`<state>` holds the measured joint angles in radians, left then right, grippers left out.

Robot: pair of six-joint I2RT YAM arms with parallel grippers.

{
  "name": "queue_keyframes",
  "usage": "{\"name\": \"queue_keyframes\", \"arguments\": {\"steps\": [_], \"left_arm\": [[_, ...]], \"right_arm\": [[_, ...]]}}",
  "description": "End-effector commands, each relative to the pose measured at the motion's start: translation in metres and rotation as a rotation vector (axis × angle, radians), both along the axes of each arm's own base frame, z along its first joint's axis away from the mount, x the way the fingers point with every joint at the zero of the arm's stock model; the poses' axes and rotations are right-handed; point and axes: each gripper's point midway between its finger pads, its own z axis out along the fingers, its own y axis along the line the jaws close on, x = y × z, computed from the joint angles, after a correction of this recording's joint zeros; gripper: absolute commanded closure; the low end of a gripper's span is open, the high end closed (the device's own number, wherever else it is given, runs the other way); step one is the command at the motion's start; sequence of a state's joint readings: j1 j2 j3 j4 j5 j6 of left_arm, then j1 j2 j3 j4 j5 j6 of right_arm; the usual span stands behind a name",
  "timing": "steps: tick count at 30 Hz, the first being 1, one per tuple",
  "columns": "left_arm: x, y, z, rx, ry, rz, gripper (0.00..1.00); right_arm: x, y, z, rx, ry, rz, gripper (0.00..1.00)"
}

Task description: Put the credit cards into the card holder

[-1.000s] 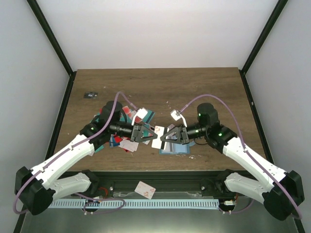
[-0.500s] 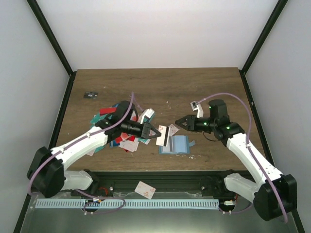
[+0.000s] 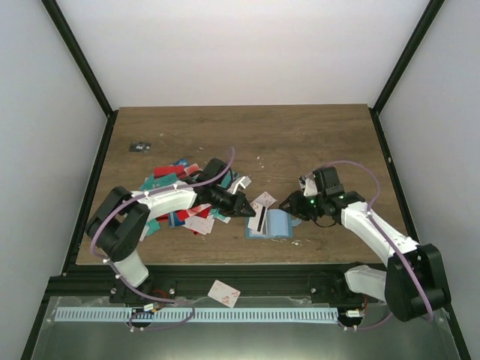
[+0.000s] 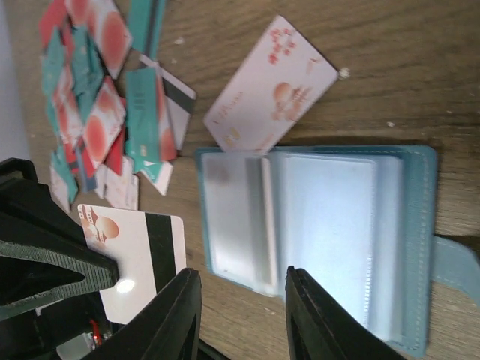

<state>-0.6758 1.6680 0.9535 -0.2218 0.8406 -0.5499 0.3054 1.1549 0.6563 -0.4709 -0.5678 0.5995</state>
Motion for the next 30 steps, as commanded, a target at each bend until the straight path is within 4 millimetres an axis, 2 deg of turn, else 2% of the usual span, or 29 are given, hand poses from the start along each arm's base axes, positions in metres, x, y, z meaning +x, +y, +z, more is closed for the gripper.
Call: {"name": "queue_keyframes", "arguments": {"steps": [1, 5, 12, 22, 30], "left_arm": [[0.003, -0.011, -0.012, -0.014, 0.012, -0.044, 0.96], [0.004, -0.015, -0.034, 0.012, 0.066, -0.054, 0.96], [0.007, -0.021, -0.05, 0.025, 0.101, -0.066, 0.96], [0.01, -0.026, -0.063, 0.038, 0.137, -0.072, 0.96], [0.015, -0.031, -0.066, 0.029, 0.145, -0.07, 0.96]], "right_arm": [[0.005, -0.008, -0.018, -0.059, 0.036, -0.032, 0.67], [0.007, -0.014, -0.035, -0.109, 0.079, -0.047, 0.7], [-0.001, -0.02, -0.06, -0.157, 0.152, -0.053, 0.71], [-0.016, -0.023, -0.089, -0.178, 0.25, -0.049, 0.74], [-0.021, -0.019, -0.096, -0.153, 0.27, -0.034, 0.75]]}}
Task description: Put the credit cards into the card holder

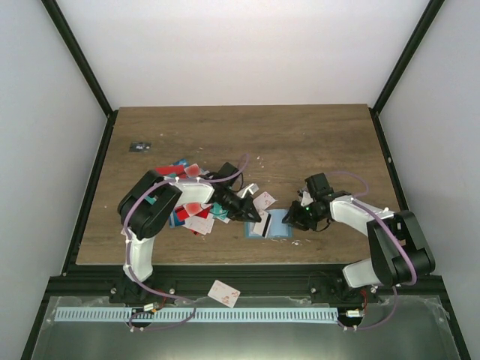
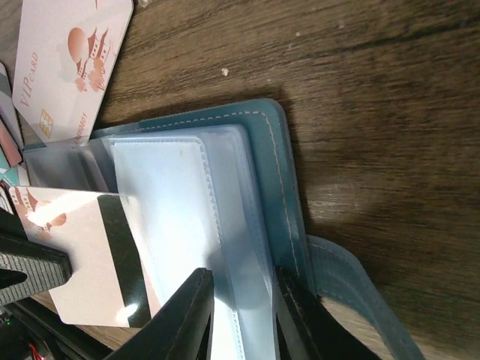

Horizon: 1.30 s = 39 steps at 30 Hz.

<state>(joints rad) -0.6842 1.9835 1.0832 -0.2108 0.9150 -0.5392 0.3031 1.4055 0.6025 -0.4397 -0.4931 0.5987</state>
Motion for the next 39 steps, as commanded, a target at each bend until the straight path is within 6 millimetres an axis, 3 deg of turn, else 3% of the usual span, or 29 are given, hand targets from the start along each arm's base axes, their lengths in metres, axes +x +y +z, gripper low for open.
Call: {"name": "queue_keyframes", "arguments": {"steps": [1, 15, 31, 39], "left_arm": [[0.007, -0.009, 0.002, -0.03, -0.018, -0.011, 0.96], [0.019, -0.021, 0.001, -0.048, 0.006, 0.081, 0.96], [0.013, -0.029, -0.017, -0.023, 0.038, 0.109, 0.96], [0.024, -0.025, -0.025, 0.043, -0.011, 0.182, 0.96]], "right_arm": [[-0.007, -0.003, -0.012, -0.006, 0.03, 0.001, 0.76], [-0.018, 0.0, -0.015, 0.028, 0.064, 0.0, 0.77], [-0.016, 0.003, -0.013, 0.043, 0.053, 0.009, 0.77], [-0.019, 0.002, -0.011, 0.042, 0.049, 0.016, 0.77]]}}
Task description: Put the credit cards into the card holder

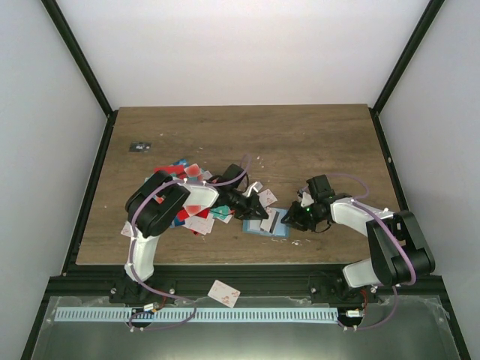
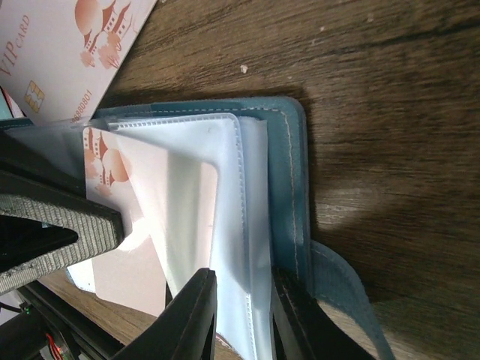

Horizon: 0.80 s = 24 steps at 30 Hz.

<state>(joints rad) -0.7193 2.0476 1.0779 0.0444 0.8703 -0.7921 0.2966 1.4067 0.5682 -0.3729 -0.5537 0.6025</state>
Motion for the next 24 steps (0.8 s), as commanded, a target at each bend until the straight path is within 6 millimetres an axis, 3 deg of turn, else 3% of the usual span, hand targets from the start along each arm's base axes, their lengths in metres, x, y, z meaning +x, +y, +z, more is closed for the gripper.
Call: {"name": "queue_keyframes", "arguments": {"steps": [1, 18, 24], "left_arm": [[0.009, 0.004, -0.016, 0.085, -0.054, 0.073, 0.96], [0.019, 0.019, -0.013, 0.104, -0.089, 0.204, 0.96], [0.022, 0.023, -0.01, 0.1, -0.091, 0.231, 0.96]], "right_arm": [[-0.018, -0.006, -0.011, -0.024, 0.061, 0.007, 0.77], [-0.037, -0.006, -0.029, -0.013, 0.115, 0.042, 0.79], [-0.04, -0.004, -0.034, 0.0, 0.128, 0.057, 0.9]]}}
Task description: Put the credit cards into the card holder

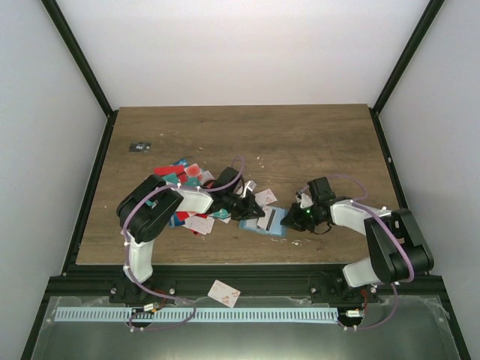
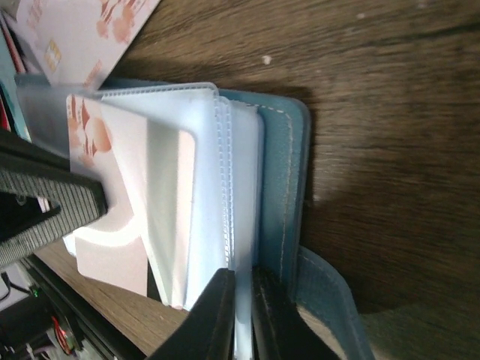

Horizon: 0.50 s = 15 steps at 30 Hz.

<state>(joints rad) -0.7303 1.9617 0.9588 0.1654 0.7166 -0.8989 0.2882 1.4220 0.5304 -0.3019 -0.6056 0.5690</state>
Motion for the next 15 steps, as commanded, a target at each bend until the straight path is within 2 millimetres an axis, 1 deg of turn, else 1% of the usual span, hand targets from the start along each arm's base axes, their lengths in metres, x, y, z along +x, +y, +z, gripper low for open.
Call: {"name": "queue_keyframes", "arguments": {"steps": [1, 6, 11, 15], "left_arm": [[0.015, 0.011, -0.01, 0.055, -0.032, 0.089, 0.96], [0.013, 0.013, -0.013, 0.053, -0.028, 0.099, 0.96], [0.012, 0.016, -0.015, 0.054, -0.023, 0.109, 0.96], [0.013, 0.025, -0.014, 0.074, -0.037, 0.138, 0.96]], "right_arm": [[-0.038, -0.009, -0.031, -0.048, 0.152, 0.024, 0.93], [-0.04, -0.007, -0.036, -0.037, 0.162, 0.035, 0.99], [-0.041, -0.001, -0.033, 0.01, 0.149, 0.053, 0.99], [-0.042, -0.003, -0.035, -0.004, 0.155, 0.048, 0.99]]}}
